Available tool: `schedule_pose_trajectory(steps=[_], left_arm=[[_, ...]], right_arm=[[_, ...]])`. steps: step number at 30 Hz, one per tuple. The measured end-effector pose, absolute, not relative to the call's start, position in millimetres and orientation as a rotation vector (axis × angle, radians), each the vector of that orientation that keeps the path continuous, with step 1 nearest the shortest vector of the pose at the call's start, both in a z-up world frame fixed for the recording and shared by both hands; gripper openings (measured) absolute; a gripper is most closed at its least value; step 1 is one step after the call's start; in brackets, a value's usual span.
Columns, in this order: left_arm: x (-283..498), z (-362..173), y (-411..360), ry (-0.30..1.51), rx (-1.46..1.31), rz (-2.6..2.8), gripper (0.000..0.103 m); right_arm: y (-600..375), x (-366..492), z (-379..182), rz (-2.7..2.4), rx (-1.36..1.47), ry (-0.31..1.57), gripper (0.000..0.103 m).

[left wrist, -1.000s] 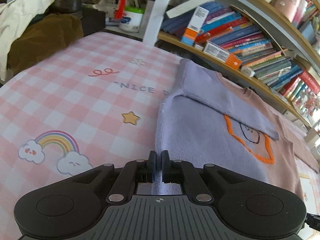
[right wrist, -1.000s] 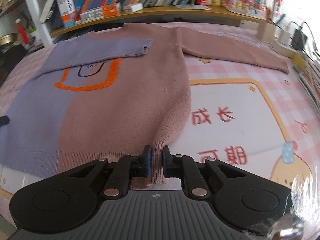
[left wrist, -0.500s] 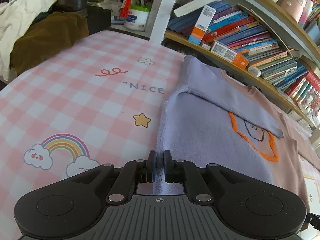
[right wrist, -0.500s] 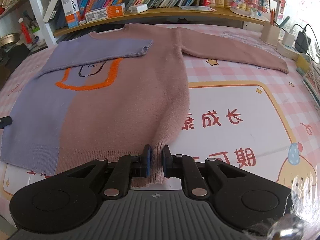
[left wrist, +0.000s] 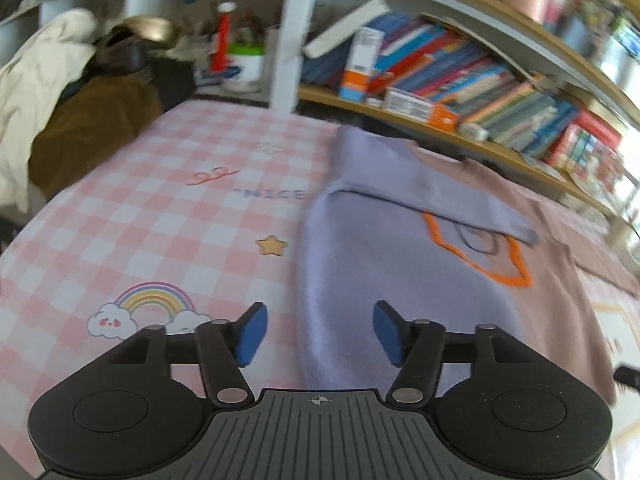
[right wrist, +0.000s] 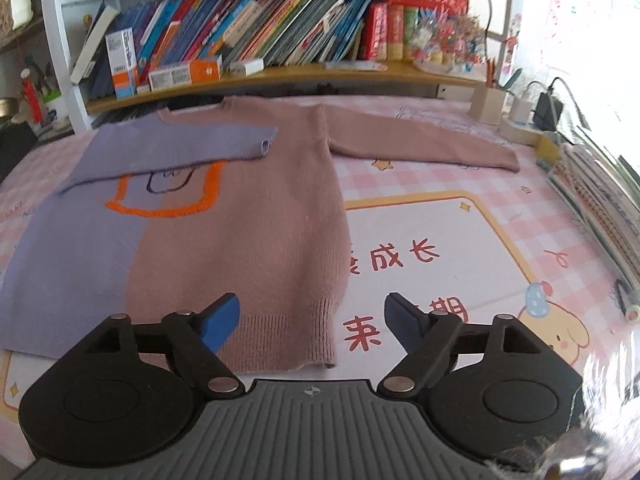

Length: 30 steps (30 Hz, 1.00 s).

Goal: Fold clothes
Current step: 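Open both grippers and withdraw them from the sweater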

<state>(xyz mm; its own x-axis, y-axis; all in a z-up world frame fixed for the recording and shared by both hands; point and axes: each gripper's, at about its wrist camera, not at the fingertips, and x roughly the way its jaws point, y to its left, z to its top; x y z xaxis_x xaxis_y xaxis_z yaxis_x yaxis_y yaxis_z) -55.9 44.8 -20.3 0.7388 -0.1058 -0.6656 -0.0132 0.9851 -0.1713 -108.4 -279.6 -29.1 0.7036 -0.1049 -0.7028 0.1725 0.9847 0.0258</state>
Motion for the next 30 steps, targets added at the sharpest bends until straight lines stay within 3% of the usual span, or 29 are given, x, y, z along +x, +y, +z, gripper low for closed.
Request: schedule_pose_trajectory(steps=[4,9,30], left_arm=[[-70,-17,33,0.721,-0.106,-0.122,0.083],[-84,-20,22,0.718,-0.072,-0.200,0.093],[-67,-25,-45,0.755,-0.075,-0.130,0.094]], right_arm=[[-274,-120,-26,-0.187,0.101,0.761,0.085],[-269,-136,-23,-0.224,0.087,0.757,0.089],[-340,-125,-30,-0.249,0.122,0.753,0.089]])
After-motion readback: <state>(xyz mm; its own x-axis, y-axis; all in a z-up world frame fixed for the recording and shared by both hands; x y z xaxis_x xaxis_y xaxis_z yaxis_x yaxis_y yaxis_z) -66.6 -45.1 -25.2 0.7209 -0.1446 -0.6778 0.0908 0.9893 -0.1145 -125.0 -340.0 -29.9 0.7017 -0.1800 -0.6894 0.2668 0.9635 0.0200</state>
